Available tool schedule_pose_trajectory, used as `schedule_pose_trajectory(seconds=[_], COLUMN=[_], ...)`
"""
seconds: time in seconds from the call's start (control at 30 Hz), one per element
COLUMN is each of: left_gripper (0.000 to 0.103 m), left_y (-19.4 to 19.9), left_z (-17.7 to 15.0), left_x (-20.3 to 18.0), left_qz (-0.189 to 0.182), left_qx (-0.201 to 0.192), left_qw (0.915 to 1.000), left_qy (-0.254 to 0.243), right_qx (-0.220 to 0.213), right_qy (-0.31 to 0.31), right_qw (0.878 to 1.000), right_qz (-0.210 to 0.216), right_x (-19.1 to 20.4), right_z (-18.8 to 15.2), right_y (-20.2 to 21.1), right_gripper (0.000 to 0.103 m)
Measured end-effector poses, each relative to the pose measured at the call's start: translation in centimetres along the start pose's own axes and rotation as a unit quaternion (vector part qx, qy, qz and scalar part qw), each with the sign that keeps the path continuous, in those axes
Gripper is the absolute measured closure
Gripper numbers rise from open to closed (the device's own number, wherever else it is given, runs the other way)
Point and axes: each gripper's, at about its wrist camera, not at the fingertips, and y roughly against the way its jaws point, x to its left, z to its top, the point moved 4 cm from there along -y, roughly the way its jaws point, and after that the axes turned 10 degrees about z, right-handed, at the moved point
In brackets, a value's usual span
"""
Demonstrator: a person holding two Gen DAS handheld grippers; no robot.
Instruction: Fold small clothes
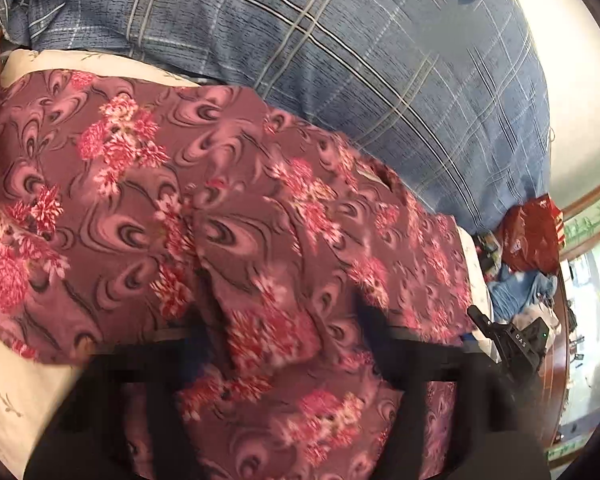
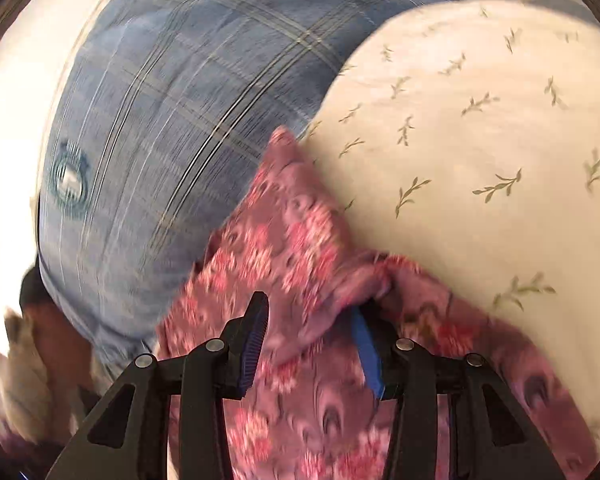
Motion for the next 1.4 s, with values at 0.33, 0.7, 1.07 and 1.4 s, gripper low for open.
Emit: schedule_pose_trajectory(seconds=[0.33,0.7,1.07,1.4], left_gripper=[0.097,0.071,0.071,0.061], left_y=[0.7,7.5,3.0,12.8], left_z=[0.3,2.4,1.3,5.3], left_x=[1.9,5.8,4.3,14.2], left_qz=[0.080,0.057,0.107,0.181], left_qx=[-0.004,-0.086,-0.020,-0.139], left_qw=[0.9967,0.9935,0.9940,0.9649], left_qy=[0.000,0.048,-0.001,0.130], right_qx=[0.026,0.032,0.146,0.257], right_qy=[0.030,0.132,0.224,0.287], right_qw=[0.999,0.991,0.962,0.922], right_qz=[-0.001,0.012,0.060,0.039], right_x=[1.0,7.4,17.1,17.5], right_z=[0.3,-3.1,-11.7,-20.3], right_y=[0.5,2.8,-8.1,-15.9], right_gripper=[0.099,0.088,0.085,0.082])
